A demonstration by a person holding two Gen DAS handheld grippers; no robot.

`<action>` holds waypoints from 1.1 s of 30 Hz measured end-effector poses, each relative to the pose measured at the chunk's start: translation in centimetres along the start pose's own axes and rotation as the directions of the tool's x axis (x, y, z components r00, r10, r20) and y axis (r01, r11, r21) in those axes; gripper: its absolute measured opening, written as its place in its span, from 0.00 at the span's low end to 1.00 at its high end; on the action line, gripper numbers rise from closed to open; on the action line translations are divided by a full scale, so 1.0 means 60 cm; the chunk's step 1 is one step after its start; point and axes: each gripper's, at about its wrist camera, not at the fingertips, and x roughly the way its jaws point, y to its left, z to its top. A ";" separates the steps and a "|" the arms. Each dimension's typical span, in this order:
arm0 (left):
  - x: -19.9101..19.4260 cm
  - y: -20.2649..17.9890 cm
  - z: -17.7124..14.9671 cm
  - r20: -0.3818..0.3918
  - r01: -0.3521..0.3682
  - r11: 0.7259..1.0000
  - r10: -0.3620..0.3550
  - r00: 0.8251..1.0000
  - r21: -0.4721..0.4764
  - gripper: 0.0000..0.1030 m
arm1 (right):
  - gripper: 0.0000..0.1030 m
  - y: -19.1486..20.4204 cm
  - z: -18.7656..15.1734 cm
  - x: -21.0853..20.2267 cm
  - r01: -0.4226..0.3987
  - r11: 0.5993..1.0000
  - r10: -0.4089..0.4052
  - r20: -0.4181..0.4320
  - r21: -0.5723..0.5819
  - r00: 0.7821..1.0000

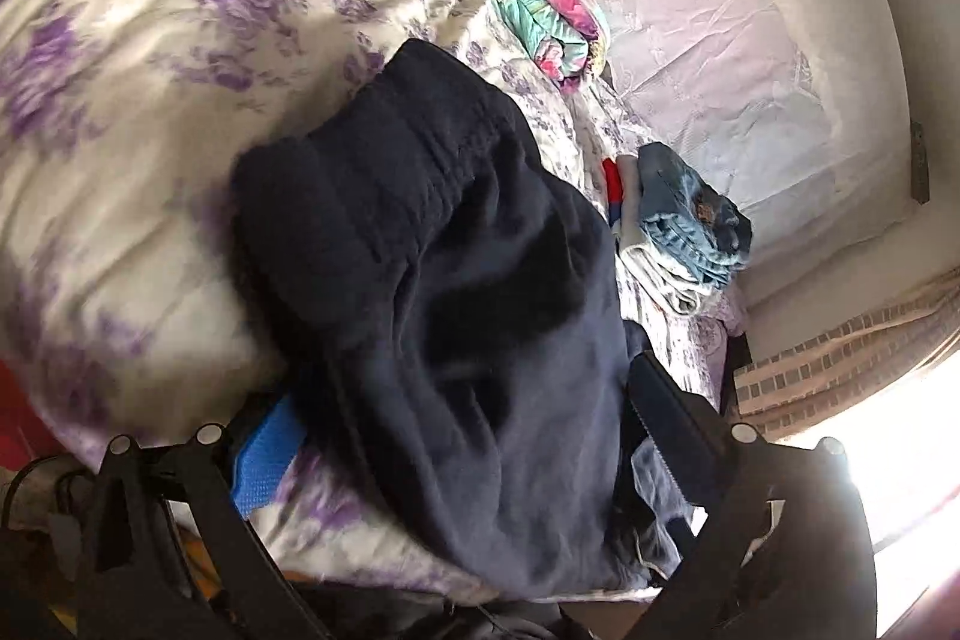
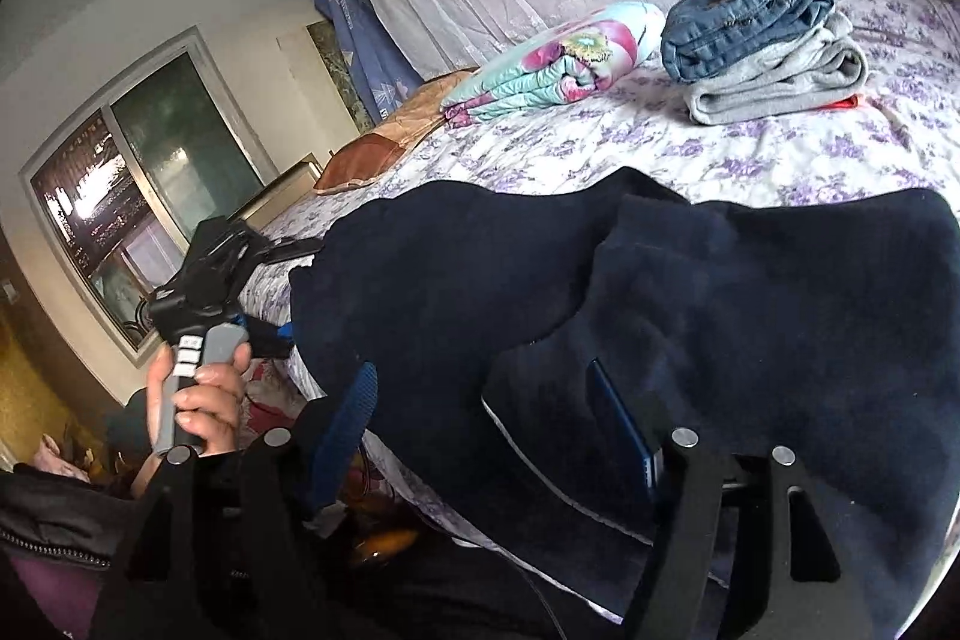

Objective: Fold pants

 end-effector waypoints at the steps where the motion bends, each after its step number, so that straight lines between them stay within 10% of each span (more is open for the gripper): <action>1: 0.002 -0.008 0.001 0.015 -0.008 1.000 0.008 1.000 0.008 0.92 | 0.69 0.000 0.000 -0.001 0.001 1.000 -0.001 0.002 0.001 1.000; 4: 0.003 -0.035 -0.007 0.013 -0.001 0.997 0.000 1.000 0.078 0.27 | 0.64 -0.006 0.000 -0.017 0.015 1.000 -0.016 0.033 0.012 0.999; 11: -0.038 -0.183 -0.043 0.051 -0.027 0.934 0.009 0.999 0.357 0.22 | 0.64 -0.069 -0.001 -0.124 0.140 0.987 -0.154 0.200 0.082 0.968; 14: -0.031 -0.302 -0.091 0.027 -0.023 0.836 0.010 1.000 0.548 0.21 | 0.64 -0.109 0.005 -0.188 0.204 0.968 -0.238 0.278 0.146 0.931; 19: 0.061 -0.479 -0.253 -0.127 0.057 0.573 0.082 0.989 0.818 0.27 | 0.64 -0.169 -0.004 -0.309 0.327 0.904 -0.414 0.378 0.274 0.828; 23: 0.215 -0.486 -0.387 -0.389 0.215 0.464 0.320 0.864 0.859 0.49 | 0.64 -0.214 -0.035 -0.334 0.358 0.861 -0.477 0.329 0.361 0.815; 25: 0.248 -0.467 -0.411 -0.405 0.212 0.447 0.398 0.823 0.869 0.49 | 0.64 -0.228 -0.045 -0.327 0.365 0.853 -0.480 0.285 0.373 0.830; 28: 0.215 -0.468 -0.378 -0.449 0.247 0.513 0.317 0.835 0.822 0.56 | 0.68 -0.235 -0.052 -0.309 0.324 0.874 -0.423 0.240 0.361 0.874; 30: 0.171 -0.472 -0.347 -0.450 0.265 0.550 0.232 0.863 0.792 0.82 | 0.72 -0.235 -0.050 -0.302 0.270 0.893 -0.365 0.230 0.360 0.902; 33: 0.098 -0.465 -0.297 -0.367 0.249 0.560 0.107 0.924 0.790 0.92 | 0.84 -0.226 -0.031 -0.262 0.160 0.927 -0.237 0.199 0.340 0.951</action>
